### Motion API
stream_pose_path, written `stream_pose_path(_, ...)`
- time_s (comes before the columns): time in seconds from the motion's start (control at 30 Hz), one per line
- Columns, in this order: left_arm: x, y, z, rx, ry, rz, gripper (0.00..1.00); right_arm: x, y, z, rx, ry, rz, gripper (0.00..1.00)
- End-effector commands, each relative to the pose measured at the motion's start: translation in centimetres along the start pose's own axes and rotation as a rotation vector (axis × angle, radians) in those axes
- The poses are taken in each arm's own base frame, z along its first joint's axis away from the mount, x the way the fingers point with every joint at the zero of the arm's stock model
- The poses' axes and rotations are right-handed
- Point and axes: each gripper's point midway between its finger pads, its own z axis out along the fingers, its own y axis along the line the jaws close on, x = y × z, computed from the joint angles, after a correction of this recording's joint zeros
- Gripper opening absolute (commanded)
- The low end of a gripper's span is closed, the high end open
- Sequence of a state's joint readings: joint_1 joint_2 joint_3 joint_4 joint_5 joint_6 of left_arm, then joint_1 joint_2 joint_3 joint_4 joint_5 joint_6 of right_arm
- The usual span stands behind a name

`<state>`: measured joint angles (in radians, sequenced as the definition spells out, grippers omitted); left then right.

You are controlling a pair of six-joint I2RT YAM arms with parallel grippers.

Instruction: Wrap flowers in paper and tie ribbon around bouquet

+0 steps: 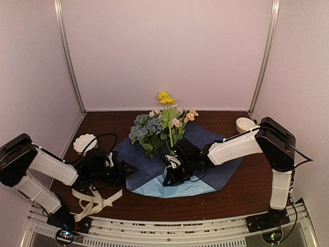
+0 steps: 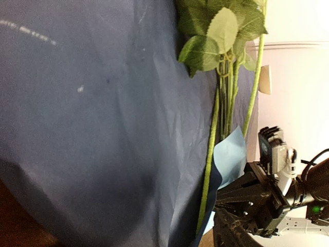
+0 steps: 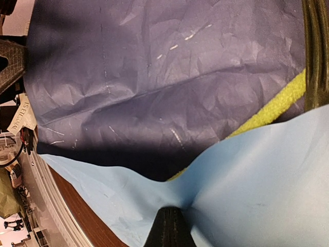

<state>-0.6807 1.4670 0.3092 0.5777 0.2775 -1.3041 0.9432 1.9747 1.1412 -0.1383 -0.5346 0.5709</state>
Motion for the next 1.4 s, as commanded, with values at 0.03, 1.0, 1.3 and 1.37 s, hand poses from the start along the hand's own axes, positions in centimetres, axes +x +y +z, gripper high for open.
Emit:
stream_pose_path(0.03,-1.9,-4.7,-0.9,0.122,-0.076,0.163,0.61,0.5,-0.6,0.1,0.031,0.003,-0.008,0.0)
stream_pose_path(1.0,-4.1,-7.9,0.6,-0.109,0.011,0.434,0.13,0.5,-1.1,0.4,0.046,0.0,-0.01,0.0)
stream_pose_path(1.3,-2.5,-12.0,3.2,-0.079,0.114,0.589,0.0,0.3,-1.8,0.6,0.019,-0.008,0.023,0.0)
stream_pose_path(1.37,-2.3,-13.1,4.2,-0.039,0.136,0.601,0.0,0.2,-1.7,0.5,0.013,-0.013,0.019,0.0)
